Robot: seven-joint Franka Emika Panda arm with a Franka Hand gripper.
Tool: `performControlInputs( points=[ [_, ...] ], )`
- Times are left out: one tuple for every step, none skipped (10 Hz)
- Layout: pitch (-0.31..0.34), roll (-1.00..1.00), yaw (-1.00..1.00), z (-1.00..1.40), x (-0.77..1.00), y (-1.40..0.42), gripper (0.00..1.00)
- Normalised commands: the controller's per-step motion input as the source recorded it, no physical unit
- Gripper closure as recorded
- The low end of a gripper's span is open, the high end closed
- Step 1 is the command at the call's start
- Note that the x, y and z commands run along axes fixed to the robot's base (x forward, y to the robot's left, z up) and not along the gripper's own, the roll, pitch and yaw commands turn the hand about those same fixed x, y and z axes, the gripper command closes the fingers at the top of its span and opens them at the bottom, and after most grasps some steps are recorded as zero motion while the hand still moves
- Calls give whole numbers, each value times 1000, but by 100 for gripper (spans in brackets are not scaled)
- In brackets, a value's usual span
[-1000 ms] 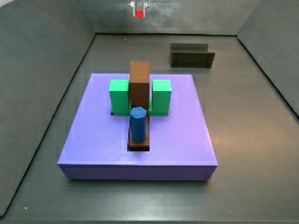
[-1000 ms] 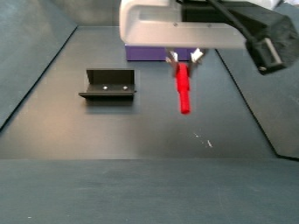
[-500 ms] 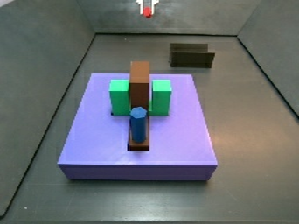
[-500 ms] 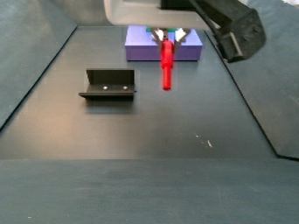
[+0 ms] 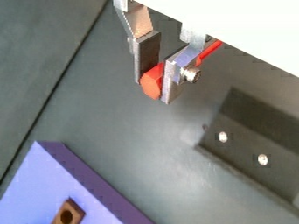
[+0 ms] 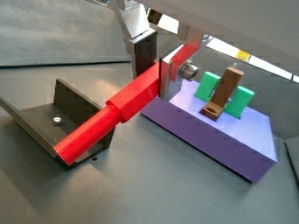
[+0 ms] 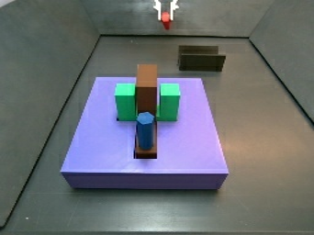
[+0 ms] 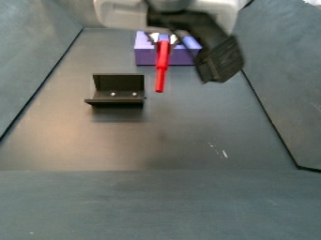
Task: Pick up the red object. Move up. Place the red object on the fixture. Regrasp the red object. Move to above the board. Insert the red object.
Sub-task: Place the red object on the fixture.
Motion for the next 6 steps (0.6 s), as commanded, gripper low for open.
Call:
performControlInputs(
  points=[
    [0,-443,-97,-354,1000,-111,100],
    [137,-66,0,-57,666,-9,100],
    [-17,0,0,0,0,0,100],
    [-51,-91,26,-29,129,-11,100],
    [-157,-449,6,0,646,-126,100],
    [-186,-469,26,0,706,-163,100]
  ],
)
